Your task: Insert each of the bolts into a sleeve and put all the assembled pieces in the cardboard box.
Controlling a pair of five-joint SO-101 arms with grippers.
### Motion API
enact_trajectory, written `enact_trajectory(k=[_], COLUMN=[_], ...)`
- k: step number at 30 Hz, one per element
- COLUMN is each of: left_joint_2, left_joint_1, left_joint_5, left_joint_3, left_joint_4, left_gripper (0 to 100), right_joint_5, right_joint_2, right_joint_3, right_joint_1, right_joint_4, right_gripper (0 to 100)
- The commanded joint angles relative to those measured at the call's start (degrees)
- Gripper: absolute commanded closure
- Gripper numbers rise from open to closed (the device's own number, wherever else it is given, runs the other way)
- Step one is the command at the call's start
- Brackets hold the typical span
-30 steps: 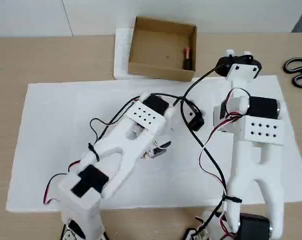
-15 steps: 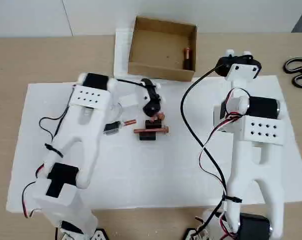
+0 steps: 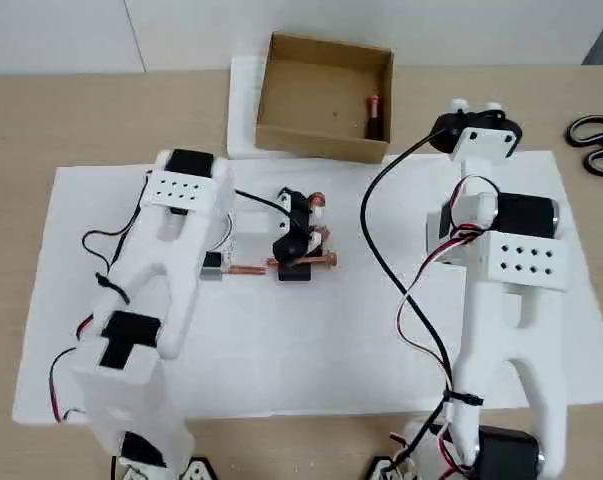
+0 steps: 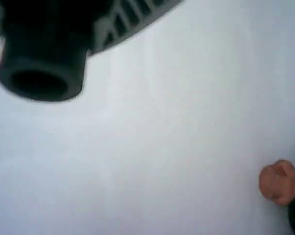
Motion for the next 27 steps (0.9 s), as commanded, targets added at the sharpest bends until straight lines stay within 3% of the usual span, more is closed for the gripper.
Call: enact_trajectory(k=[1,8,13,17,23,27], left_joint_2=[2.29,9.58,13.36,14.42,14.24,14.07], left_joint_1=[-0.88,-1.23,-1.23,-1.93,-2.02,-2.11], left_joint_5=[-15.3,-15.12,-8.7,-5.63,-4.4,3.43], left_joint_3=[-5.85,-17.98,-24.75,-27.82,-28.88,-31.78], left_joint_4=[0.18,4.31,4.48,4.4,4.48,4.4], left_gripper=[99,99,95,88,88,88], right_joint_5=[0.62,0.62,0.62,0.62,0.7,0.7], right_joint_2=[-2.15,-2.15,-2.15,-2.15,-2.15,-2.15], right_joint_3=[-0.26,-0.26,-0.26,-0.26,-0.26,-0.26], right_joint_1=[0.31,0.04,0.04,0.13,0.13,0.04], right_joint_4=[0.13,0.04,0.13,0.13,0.13,-0.31], right_gripper=[99.5,99.5,99.5,99.5,99.5,99.5])
